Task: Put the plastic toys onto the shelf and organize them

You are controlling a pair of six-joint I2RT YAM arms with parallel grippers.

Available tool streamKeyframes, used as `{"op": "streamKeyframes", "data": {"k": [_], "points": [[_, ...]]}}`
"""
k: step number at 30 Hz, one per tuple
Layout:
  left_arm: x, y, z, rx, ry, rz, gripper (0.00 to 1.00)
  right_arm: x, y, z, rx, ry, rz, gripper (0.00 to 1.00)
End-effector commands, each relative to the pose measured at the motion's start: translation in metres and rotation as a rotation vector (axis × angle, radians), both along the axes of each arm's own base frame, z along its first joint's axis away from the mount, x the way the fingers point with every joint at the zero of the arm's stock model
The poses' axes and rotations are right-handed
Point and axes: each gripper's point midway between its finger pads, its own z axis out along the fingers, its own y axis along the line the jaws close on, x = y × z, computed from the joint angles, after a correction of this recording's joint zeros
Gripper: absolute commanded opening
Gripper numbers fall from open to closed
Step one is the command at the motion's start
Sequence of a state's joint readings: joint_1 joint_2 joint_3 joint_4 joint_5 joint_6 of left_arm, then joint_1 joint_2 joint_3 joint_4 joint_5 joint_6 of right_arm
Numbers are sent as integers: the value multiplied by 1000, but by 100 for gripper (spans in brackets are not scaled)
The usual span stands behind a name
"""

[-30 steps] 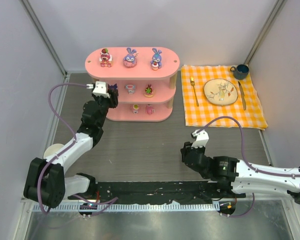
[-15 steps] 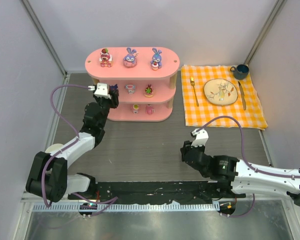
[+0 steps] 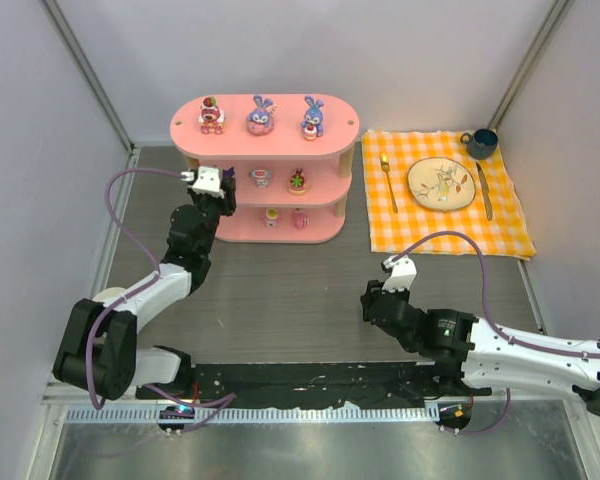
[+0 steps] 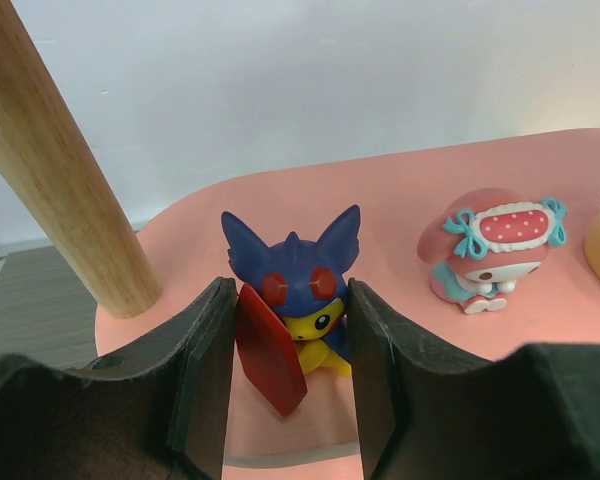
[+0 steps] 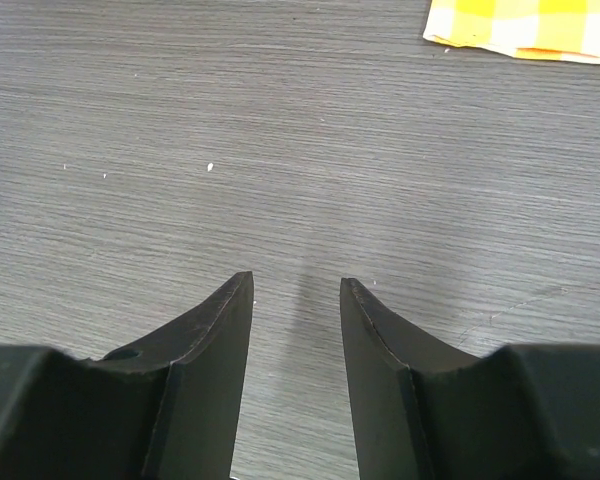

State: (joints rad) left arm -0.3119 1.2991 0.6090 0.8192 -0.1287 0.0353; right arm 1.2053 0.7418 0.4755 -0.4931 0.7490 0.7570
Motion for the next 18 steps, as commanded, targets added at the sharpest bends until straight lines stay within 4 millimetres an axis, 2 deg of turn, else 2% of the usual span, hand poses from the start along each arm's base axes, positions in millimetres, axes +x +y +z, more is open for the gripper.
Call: {"op": "streamKeyframes", "data": {"k": [1,6,9,12,18], "points": [[3,10,14,40,-59,48,1,6,9,18,53,-29,-1,46],[4,11,9,68,-44,51,3,7,8,18,52,-27,-1,47],[4,8,6,80,-41,35,10,7,9,18,56,-24,0,47],[5,6,4,84,-36,24,30,7,8,17,57,-21,-1,47],[5,4,2,85,-30,19,52,8,7,16,58,-18,-3,47]]}}
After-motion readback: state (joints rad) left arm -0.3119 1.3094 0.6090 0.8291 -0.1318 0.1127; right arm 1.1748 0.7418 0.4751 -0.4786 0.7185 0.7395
